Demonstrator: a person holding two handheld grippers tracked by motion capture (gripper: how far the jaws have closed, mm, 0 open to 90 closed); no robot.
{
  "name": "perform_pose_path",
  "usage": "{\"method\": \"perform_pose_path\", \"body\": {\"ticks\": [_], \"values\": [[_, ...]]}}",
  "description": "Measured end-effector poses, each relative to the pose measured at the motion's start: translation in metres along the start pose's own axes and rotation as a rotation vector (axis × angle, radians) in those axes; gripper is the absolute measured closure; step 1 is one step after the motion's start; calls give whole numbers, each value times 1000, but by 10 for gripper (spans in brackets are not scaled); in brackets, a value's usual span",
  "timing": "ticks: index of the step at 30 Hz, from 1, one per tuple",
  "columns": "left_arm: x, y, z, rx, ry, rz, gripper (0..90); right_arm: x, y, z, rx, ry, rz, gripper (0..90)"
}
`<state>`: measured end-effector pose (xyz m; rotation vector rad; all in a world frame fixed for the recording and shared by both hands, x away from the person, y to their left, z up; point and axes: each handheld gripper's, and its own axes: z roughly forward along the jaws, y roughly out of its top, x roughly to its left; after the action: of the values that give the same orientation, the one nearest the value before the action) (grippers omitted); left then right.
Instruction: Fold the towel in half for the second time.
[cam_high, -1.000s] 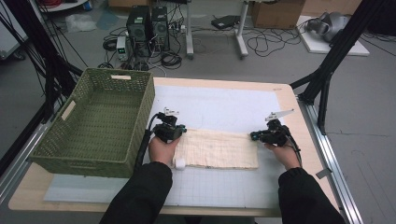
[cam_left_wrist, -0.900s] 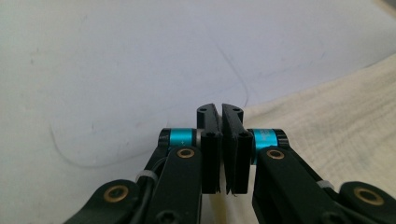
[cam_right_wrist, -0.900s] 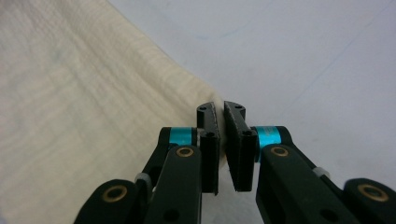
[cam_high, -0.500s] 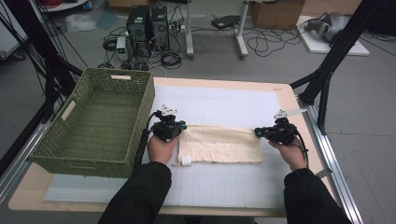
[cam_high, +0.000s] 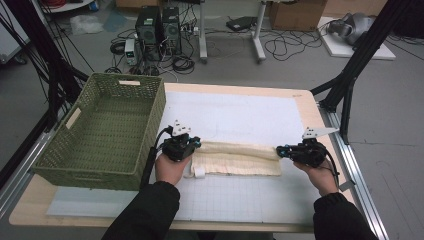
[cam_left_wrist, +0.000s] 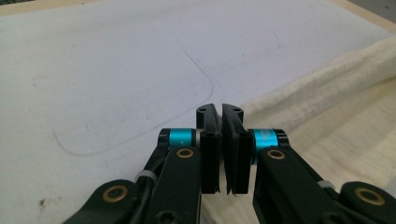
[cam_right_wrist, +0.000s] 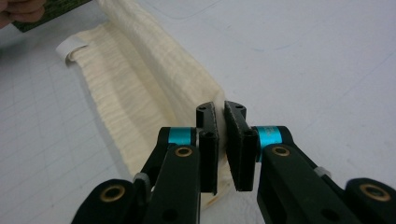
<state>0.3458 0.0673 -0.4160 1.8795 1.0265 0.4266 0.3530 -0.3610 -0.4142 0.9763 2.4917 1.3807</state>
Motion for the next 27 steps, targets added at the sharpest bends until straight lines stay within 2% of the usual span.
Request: {"method": "perform_pose_path", "body": {"ticks": [10,14,16,18,22,24,27], "values": [[-12,-28,-13,44,-42,30,855,14,-19,1,20,35,-17,832],[-14,-35,-13,70,-56,30,853,16,-26,2,32,40,-13,829],[-15,-38,-11,104,-76,37,846,17,-29,3,38,42,-9,826],[-16,-40,-11,101,-74,45,840,16,-31,3,48,43,-3,810],[-14,-39,-12,106,-77,47,821,16,-34,3,60,51,19,687],[-14,-39,-13,109,-79,49,806,15,-32,0,37,70,31,639],[-13,-39,-13,111,-79,46,794,17,-24,-9,1,74,42,583]]}}
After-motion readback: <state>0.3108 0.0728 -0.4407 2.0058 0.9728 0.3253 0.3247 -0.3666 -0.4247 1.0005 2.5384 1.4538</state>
